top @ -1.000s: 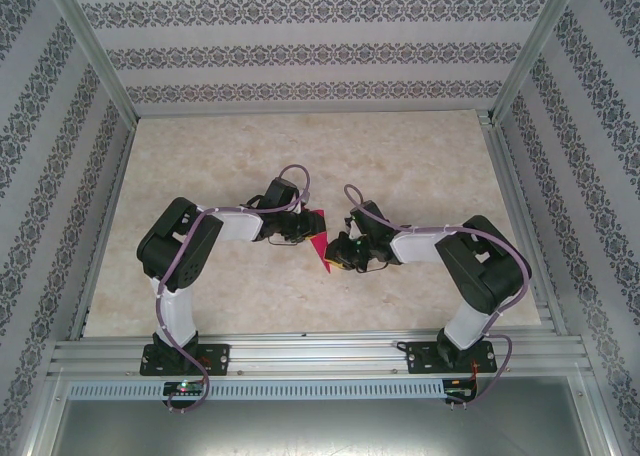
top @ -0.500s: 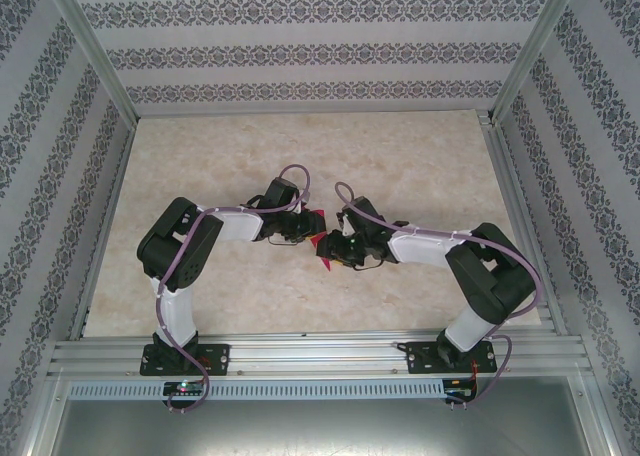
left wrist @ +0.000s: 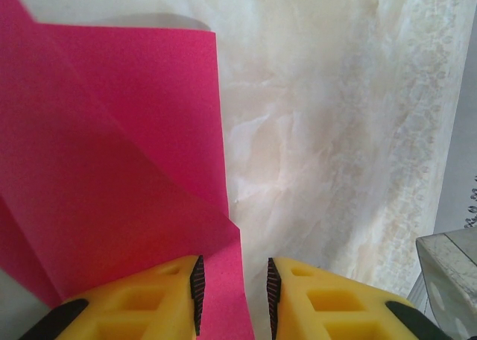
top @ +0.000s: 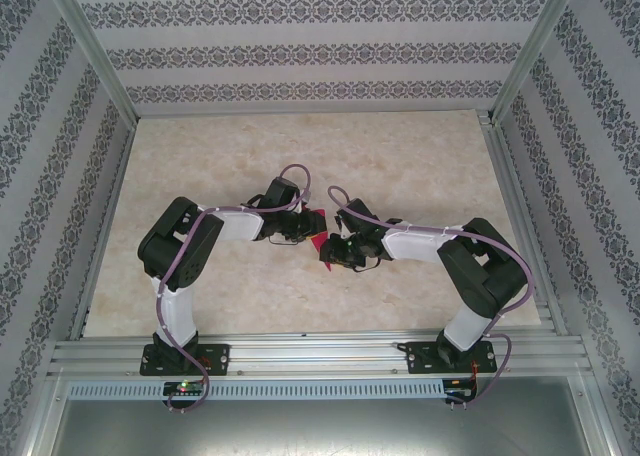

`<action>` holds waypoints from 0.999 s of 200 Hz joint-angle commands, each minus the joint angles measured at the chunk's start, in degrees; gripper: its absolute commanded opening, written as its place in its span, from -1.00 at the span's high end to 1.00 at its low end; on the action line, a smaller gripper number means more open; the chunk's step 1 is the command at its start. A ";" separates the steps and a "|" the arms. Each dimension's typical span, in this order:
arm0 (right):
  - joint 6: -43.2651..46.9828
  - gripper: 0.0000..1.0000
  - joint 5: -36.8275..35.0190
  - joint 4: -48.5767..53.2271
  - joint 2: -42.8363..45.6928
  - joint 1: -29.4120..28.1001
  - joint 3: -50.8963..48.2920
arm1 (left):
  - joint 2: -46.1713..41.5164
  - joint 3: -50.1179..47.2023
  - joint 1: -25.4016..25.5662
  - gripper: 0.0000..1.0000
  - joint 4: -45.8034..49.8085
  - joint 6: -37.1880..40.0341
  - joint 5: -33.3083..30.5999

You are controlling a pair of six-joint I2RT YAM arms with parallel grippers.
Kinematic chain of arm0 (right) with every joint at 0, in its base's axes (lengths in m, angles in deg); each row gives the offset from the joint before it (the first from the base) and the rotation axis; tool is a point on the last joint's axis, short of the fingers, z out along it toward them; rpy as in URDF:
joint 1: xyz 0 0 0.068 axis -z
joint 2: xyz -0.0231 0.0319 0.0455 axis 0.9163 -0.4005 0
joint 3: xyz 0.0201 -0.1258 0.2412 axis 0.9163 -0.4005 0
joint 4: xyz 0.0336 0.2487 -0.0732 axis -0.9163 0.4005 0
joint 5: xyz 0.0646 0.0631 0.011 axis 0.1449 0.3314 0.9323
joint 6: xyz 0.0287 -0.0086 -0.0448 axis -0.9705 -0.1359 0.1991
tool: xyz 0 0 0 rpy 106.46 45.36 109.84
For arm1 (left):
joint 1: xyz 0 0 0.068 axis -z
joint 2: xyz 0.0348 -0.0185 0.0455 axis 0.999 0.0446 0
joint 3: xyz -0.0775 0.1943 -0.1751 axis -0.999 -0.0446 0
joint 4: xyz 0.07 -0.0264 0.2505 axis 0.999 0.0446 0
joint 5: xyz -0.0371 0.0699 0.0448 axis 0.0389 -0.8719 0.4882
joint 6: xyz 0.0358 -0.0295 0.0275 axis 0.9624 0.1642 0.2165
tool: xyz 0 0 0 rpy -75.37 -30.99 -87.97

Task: Fold a paper plane with a square sheet of paper (pick it up from the middle)
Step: Fold the wing for the fifth time at the center of the table.

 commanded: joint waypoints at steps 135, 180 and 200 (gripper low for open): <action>0.09 0.38 0.95 -1.40 -0.29 0.30 1.40 | 1.71 0.98 0.38 0.36 3.43 2.23 0.92; 0.11 0.30 0.54 -0.97 0.92 1.00 1.49 | 1.83 1.18 0.38 0.36 3.68 2.42 1.21; 0.44 0.30 1.29 -1.04 1.01 1.00 2.11 | 1.85 1.16 0.41 0.36 3.70 2.38 1.14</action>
